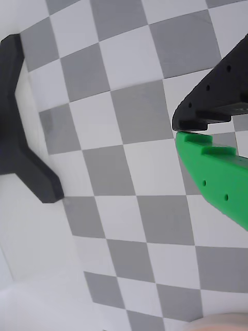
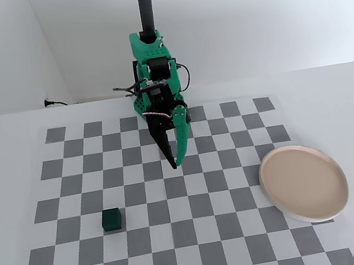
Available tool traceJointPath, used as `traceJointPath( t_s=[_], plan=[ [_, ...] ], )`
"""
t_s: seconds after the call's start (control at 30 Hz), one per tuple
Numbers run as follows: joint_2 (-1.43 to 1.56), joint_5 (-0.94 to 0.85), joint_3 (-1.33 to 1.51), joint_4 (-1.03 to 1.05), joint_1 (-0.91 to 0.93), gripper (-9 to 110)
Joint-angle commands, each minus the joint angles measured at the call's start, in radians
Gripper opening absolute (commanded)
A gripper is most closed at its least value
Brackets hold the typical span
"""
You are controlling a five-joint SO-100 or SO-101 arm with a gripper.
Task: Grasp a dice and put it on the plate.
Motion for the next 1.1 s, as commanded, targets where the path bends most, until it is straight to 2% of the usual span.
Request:
traceJointPath(
  t_s=[0.0,0.27,0.73,0.9,1.07],
  plan=[
    [0.009,-0.101,-0.014,0.005,-0.017,-4],
    [0.009,-0.216,-0.015,0.077,-0.015,-4],
    [0.008,-0.207,-0.077,0.138,-0.011,-4],
    [-0.109,-0.199,-0.091,0.037,0.023,-4],
    [-0.362,-0.172,-0.213,-0.064,0.051,-4]
  ],
)
